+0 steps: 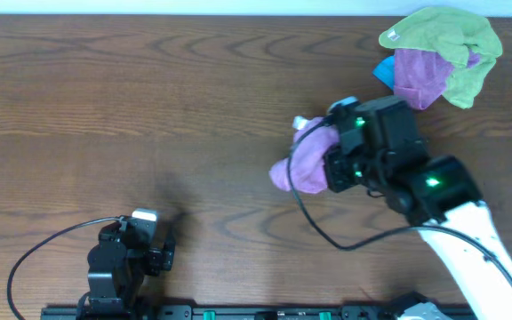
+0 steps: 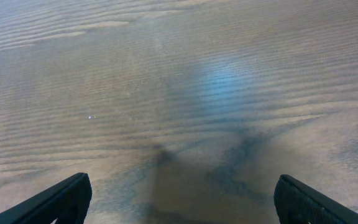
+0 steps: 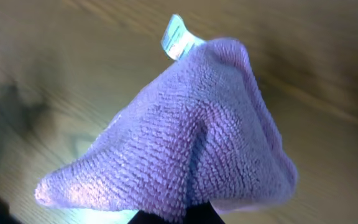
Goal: Fold the cloth
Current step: 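Pull the purple cloth left out of the pile with the right gripper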
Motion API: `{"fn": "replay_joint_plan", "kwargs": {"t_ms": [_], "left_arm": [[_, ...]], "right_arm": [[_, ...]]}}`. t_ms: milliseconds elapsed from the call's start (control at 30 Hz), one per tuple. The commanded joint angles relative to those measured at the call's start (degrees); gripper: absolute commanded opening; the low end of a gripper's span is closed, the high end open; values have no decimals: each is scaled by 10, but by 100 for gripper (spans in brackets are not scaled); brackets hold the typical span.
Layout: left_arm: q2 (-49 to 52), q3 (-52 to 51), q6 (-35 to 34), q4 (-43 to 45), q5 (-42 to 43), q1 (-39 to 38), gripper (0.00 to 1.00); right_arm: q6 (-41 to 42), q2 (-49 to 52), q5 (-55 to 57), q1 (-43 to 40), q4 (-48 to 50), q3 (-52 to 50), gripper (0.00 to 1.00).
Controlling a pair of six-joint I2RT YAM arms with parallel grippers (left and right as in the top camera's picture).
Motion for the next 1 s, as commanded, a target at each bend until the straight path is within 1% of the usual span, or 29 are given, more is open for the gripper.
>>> {"fn": "replay_joint_plan", "kwargs": {"t_ms": [0, 67, 133, 167, 200, 233, 267, 333, 400, 533, 700, 733, 767, 800, 833, 967], "left_arm": [[-3, -7, 3, -13, -4, -2, 95], [-3, -7, 3, -13, -4, -2, 95], [-3, -7, 3, -13, -4, -2, 95], [-3, -7, 3, -13, -4, -2, 95], [-3, -7, 3, -13, -4, -2, 95], [-3, -7, 3, -13, -4, -2, 95], [-3, -7, 3, -13, -4, -2, 95], [-3, -7, 3, -13, -4, -2, 95], [-3, -7, 3, -13, -4, -2, 95], [-3, -7, 3, -13, -4, -2, 95], [-3, -7, 3, -13, -4, -2, 95], [-3, -7, 3, -13, -4, -2, 95], [-3, -7, 3, -13, -4, -2, 95], [-3, -7, 3, -13, -4, -2, 95], [-3, -7, 3, -13, -4, -2, 95], [-3, -7, 3, -13, -4, -2, 95]], "right_arm": [[20, 24, -42, 23, 57, -22, 1], [24, 59, -43, 37, 105, -27, 1], [23, 126, -43, 56, 200, -27, 1], [22, 166, -31, 62, 279, -27, 8], [22, 196, -10, 64, 341, -25, 44], [22, 233, 11, 65, 397, -13, 95], [23, 254, 13, 64, 405, 5, 99], [24, 275, 10, 60, 362, 49, 99], [24, 273, 11, 60, 307, 79, 99], [22, 262, 11, 60, 263, 84, 99], [23, 261, -1, 62, 169, 84, 99], [22, 263, -8, 64, 162, 83, 99], [23, 265, -14, 66, 158, 82, 95], [23, 269, -14, 69, 163, 77, 88], [23, 273, -14, 71, 173, 72, 85], [45, 315, -24, 71, 245, 57, 80]]}}
